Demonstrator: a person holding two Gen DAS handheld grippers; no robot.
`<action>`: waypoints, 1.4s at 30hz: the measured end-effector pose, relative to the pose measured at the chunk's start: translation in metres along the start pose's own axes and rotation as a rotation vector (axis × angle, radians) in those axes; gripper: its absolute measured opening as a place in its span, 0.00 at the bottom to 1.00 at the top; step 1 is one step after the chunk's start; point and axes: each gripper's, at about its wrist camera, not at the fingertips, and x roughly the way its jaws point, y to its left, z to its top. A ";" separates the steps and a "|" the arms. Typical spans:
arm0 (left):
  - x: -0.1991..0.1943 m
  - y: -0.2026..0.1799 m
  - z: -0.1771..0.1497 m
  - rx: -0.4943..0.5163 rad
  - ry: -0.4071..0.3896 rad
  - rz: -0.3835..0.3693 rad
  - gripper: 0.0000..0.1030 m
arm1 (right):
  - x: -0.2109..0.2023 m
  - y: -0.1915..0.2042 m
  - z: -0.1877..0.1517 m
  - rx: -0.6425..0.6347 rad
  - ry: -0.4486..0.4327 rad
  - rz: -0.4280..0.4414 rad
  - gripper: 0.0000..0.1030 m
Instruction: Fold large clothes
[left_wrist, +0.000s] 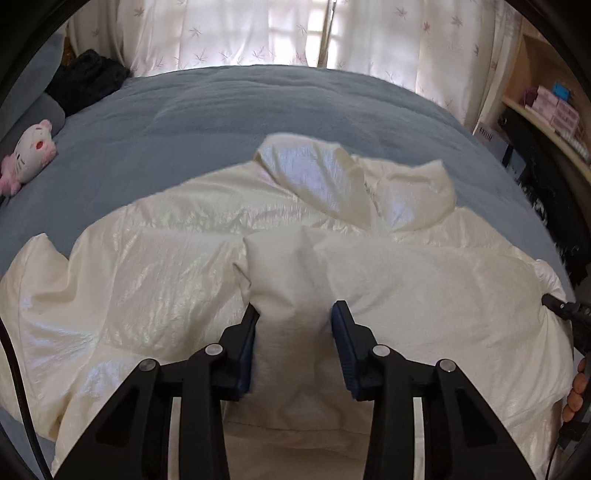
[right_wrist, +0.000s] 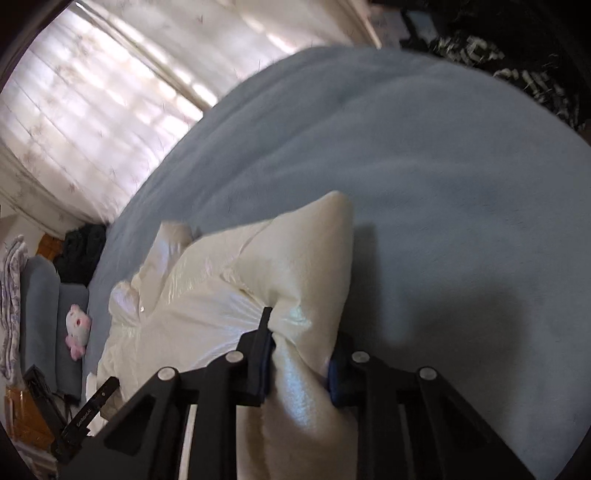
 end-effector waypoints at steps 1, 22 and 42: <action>0.005 -0.002 -0.002 0.008 0.010 0.015 0.38 | 0.009 -0.001 -0.003 -0.031 0.020 -0.062 0.27; -0.101 -0.009 -0.002 0.027 -0.158 -0.047 0.40 | -0.090 0.071 -0.029 -0.184 -0.064 -0.096 0.67; -0.008 -0.048 -0.048 0.076 0.076 -0.034 0.40 | -0.023 0.064 -0.098 -0.402 -0.037 -0.303 0.65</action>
